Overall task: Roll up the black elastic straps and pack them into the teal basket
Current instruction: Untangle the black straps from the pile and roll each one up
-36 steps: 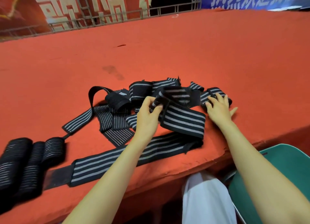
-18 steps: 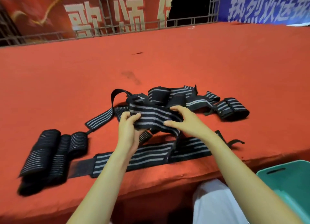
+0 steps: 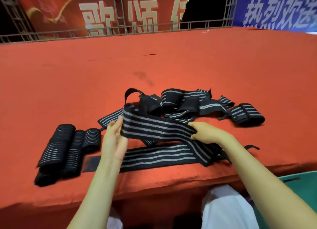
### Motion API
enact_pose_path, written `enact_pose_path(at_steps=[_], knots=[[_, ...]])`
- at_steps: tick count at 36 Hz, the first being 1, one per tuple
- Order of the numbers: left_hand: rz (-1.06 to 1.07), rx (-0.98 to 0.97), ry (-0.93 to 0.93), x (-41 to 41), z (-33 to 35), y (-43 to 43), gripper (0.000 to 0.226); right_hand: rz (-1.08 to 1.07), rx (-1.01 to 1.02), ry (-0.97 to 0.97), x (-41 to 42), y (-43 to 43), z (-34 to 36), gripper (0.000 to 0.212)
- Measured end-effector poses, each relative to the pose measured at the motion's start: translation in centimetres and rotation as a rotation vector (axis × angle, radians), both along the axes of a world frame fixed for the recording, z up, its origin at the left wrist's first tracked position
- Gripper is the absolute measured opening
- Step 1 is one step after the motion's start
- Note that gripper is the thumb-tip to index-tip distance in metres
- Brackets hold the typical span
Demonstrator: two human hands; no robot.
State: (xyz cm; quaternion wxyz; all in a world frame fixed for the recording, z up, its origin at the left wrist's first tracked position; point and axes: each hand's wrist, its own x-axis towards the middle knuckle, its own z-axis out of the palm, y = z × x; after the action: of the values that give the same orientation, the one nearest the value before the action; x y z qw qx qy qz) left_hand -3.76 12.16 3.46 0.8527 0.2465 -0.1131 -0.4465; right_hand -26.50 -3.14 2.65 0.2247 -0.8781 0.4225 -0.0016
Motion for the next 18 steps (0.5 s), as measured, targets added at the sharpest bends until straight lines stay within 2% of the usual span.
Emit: enact_pose_path(at_steps=[2, 3, 6, 8, 11, 14, 16, 18], knots=[[0.184, 0.146, -0.205, 0.9, -1.1, -0.9, 0.033, -0.031, -0.051, 0.048, -0.3, -0.6, -0.1, 0.026], [0.293, 0.243, -0.386, 1.1, -1.6, -0.9, 0.036, -0.056, -0.070, 0.069, -0.6, -0.8, -0.1, 0.030], [0.528, 0.453, -1.037, 1.2, -2.7, -0.5, 0.030, -0.114, -0.067, 0.094, -1.3, -1.3, 0.5, 0.038], [0.587, 0.536, -1.380, 1.1, -3.2, -0.3, 0.023, -0.177, -0.077, 0.104, -1.6, -1.5, 1.2, 0.035], [0.514, 0.602, -1.742, 0.3, -4.0, 0.0, 0.021, -0.264, -0.129, 0.154, -2.3, -2.0, 2.0, 0.031], [0.335, 0.703, -1.984, -1.2, -5.4, 0.3, 0.024, -0.319, -0.186, 0.273, -3.0, -2.6, 2.2, 0.030], [0.063, 0.788, -2.022, -2.1, -6.5, 0.7, 0.033, -0.337, -0.252, 0.366, -2.8, -2.6, 1.7, 0.032], [-0.102, 0.865, -1.997, -2.4, -7.5, 1.2, 0.039, -0.325, -0.297, 0.388, -2.2, -2.4, 0.7, 0.036]])
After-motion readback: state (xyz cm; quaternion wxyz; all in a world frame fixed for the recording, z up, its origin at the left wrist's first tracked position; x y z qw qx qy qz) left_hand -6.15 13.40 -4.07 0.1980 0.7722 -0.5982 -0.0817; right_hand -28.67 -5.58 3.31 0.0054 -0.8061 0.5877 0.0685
